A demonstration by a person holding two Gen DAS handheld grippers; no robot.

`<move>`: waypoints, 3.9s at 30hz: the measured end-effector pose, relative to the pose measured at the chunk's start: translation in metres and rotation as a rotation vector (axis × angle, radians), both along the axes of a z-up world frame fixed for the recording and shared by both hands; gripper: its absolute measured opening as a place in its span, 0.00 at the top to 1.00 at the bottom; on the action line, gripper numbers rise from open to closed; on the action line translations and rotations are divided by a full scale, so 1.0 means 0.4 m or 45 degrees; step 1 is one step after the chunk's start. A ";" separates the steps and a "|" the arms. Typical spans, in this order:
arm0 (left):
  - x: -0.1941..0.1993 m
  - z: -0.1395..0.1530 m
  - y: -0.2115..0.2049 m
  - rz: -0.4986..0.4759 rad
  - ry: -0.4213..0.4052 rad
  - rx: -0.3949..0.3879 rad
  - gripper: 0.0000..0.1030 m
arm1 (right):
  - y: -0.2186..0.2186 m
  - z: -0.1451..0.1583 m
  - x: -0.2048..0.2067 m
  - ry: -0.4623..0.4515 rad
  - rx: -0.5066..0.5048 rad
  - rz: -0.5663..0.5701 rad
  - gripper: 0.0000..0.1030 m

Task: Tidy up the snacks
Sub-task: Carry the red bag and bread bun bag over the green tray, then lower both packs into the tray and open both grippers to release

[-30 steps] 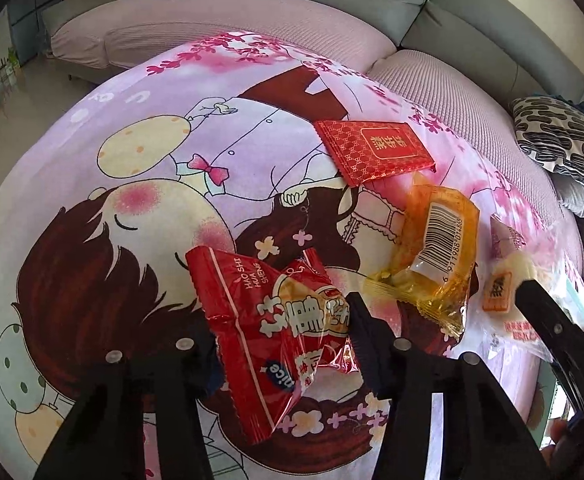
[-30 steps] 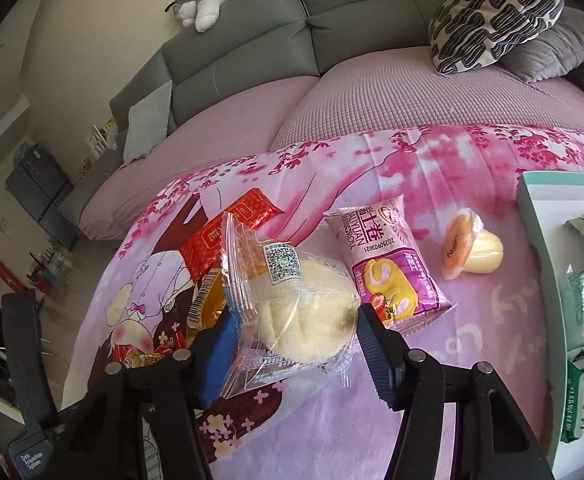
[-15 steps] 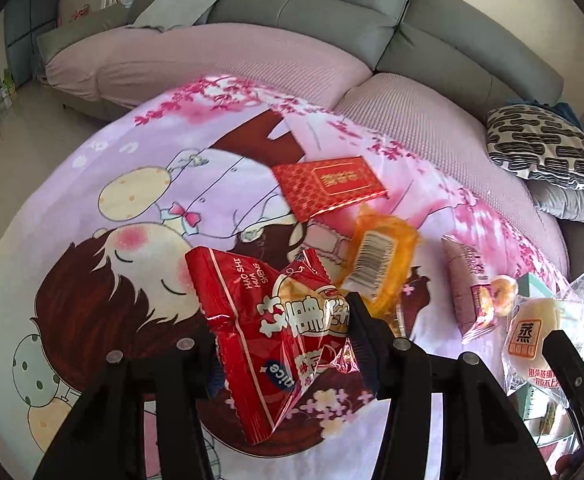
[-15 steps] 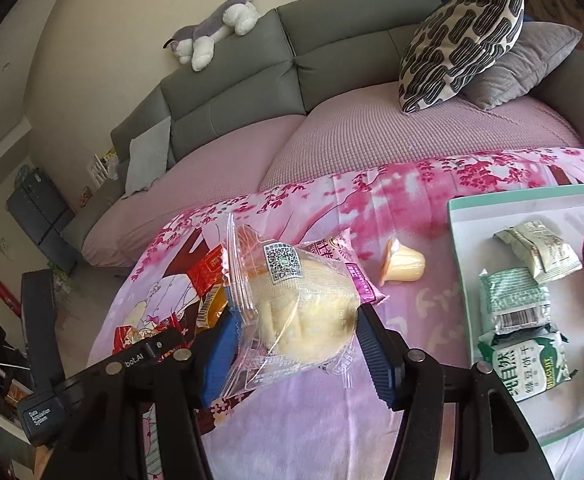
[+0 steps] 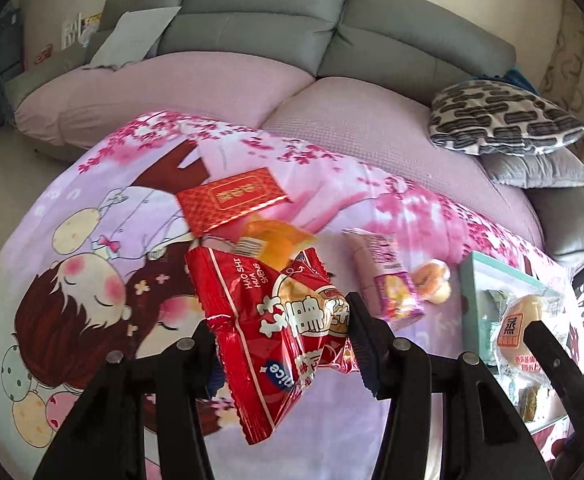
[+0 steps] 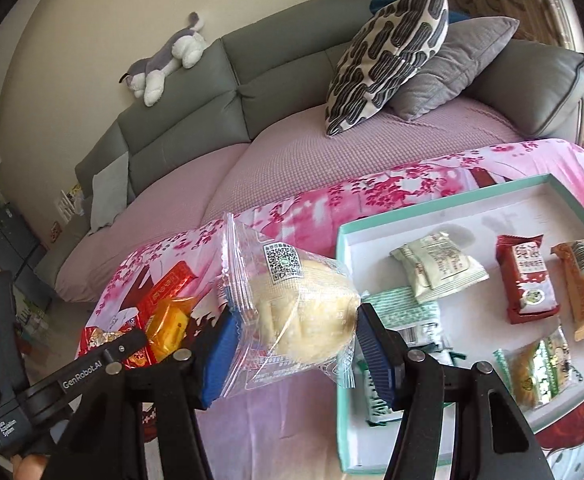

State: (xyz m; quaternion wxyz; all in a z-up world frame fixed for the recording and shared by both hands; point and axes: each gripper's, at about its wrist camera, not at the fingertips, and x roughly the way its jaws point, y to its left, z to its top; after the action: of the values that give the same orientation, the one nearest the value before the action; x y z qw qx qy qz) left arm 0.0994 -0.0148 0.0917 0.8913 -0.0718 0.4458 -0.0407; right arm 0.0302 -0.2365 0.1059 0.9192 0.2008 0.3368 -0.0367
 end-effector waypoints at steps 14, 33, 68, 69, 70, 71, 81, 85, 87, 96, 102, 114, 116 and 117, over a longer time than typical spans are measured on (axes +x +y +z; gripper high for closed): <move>-0.053 0.023 -0.241 -0.317 -0.019 -0.014 0.48 | -0.232 0.018 -0.091 -0.021 -0.030 -0.278 0.40; -0.042 -0.006 -0.410 -0.486 0.033 0.068 0.47 | -0.359 -0.026 -0.124 0.021 0.010 -0.400 0.40; 0.138 -0.045 -0.608 -0.521 0.034 0.133 0.47 | -0.457 -0.009 0.003 0.000 -0.196 -0.530 0.40; 0.139 -0.048 -0.612 -0.523 0.034 0.134 0.47 | -0.461 -0.014 0.007 0.007 -0.200 -0.530 0.40; 0.139 -0.051 -0.615 -0.524 0.035 0.137 0.47 | -0.464 -0.017 0.011 0.011 -0.208 -0.529 0.40; 0.139 -0.054 -0.618 -0.525 0.035 0.141 0.47 | -0.466 -0.020 0.014 0.011 -0.212 -0.527 0.40; 0.131 -0.074 -0.630 -0.501 0.037 0.179 0.47 | -0.466 -0.046 0.042 0.008 -0.198 -0.481 0.40; 0.127 -0.074 -0.626 -0.479 0.035 0.181 0.47 | -0.462 -0.058 0.054 0.039 -0.209 -0.460 0.40; 0.124 -0.075 -0.620 -0.462 0.035 0.179 0.47 | -0.461 -0.062 0.059 0.064 -0.206 -0.449 0.40; 0.110 -0.075 -0.605 -0.409 0.048 0.161 0.46 | -0.469 -0.073 0.052 0.112 -0.199 -0.418 0.40; 0.102 -0.073 -0.607 -0.401 0.055 0.149 0.40 | -0.465 -0.072 0.053 0.118 -0.214 -0.400 0.39; 0.085 -0.047 -0.596 -0.354 -0.011 0.181 0.24 | -0.472 -0.062 0.039 0.067 -0.184 -0.391 0.22; 0.081 -0.039 -0.591 -0.343 -0.024 0.175 0.23 | -0.464 -0.057 0.039 0.060 -0.199 -0.373 0.20; 0.079 -0.036 -0.590 -0.337 -0.029 0.174 0.22 | -0.460 -0.054 0.038 0.056 -0.209 -0.363 0.20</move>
State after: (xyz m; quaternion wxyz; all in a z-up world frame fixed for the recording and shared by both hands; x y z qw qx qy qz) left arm 0.1311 -0.2507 0.0775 0.8859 0.0490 0.4430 -0.1284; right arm 0.0456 -0.4205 0.0844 0.9104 0.1698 0.3209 -0.1986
